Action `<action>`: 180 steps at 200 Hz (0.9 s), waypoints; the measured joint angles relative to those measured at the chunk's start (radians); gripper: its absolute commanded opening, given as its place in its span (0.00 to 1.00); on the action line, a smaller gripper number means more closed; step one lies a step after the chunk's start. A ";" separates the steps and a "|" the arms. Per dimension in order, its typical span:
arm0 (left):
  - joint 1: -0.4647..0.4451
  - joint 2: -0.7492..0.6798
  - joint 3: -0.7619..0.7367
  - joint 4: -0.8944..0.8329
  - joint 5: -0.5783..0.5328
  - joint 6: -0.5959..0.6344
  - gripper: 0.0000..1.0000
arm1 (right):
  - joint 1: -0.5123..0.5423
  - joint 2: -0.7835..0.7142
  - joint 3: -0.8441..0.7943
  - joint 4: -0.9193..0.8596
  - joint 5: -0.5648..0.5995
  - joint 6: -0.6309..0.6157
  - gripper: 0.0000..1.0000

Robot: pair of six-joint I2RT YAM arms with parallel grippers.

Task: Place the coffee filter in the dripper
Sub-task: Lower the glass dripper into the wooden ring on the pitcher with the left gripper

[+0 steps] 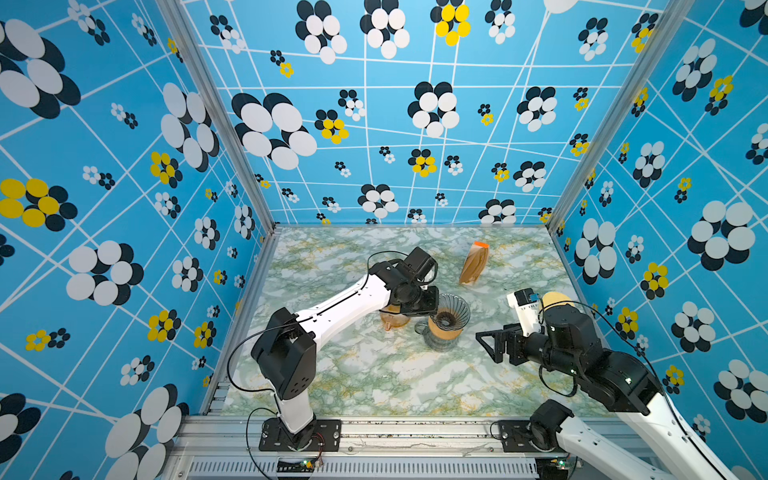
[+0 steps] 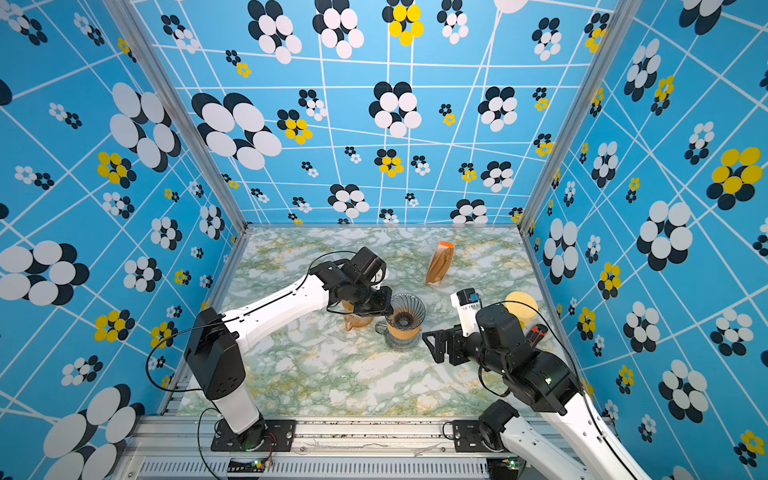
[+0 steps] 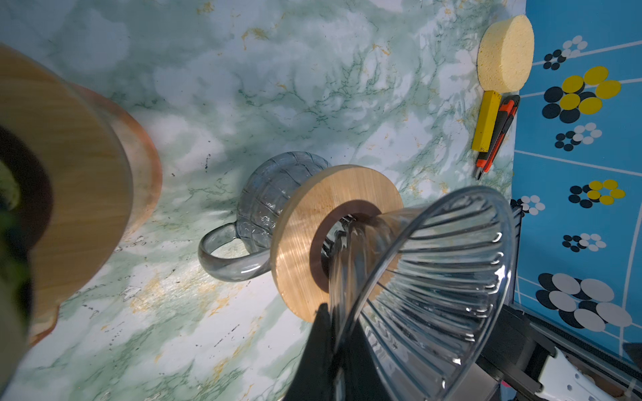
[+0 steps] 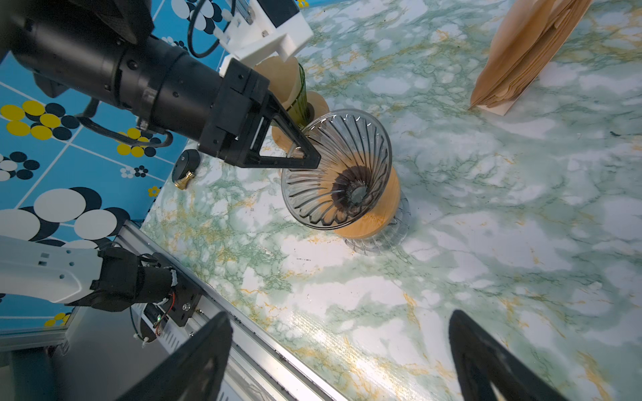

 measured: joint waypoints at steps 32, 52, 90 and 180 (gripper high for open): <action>0.000 0.000 -0.001 0.000 0.000 0.000 0.09 | 0.000 0.000 0.000 0.000 0.000 0.000 0.98; 0.000 0.000 -0.003 0.001 0.000 0.000 0.08 | 0.000 0.000 0.000 0.000 0.000 0.000 0.98; 0.000 0.000 -0.003 0.001 0.000 0.000 0.08 | 0.000 0.000 0.000 0.000 0.000 0.000 0.98; 0.000 0.000 -0.006 0.001 0.000 0.000 0.16 | 0.000 0.011 0.000 0.003 0.000 0.000 0.98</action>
